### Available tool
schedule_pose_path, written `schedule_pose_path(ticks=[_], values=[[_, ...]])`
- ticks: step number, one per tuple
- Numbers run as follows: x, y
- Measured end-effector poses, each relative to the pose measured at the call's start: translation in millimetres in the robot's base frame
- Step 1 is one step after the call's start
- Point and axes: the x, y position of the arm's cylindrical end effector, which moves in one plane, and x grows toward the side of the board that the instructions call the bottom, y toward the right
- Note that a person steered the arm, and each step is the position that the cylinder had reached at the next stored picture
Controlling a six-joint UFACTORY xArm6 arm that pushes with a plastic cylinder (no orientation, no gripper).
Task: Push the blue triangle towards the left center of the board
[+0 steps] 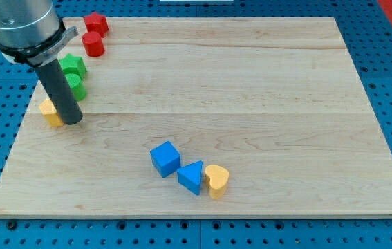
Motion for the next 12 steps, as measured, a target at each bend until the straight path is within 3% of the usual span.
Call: schedule_pose_path(ticks=[1,2,3,4,6,7,8,9,10,12], values=[[-1,29],[-53,53],[-70,99],[-32,192],[84,226],[87,296],[116,290],[146,243],[131,186],[81,146]])
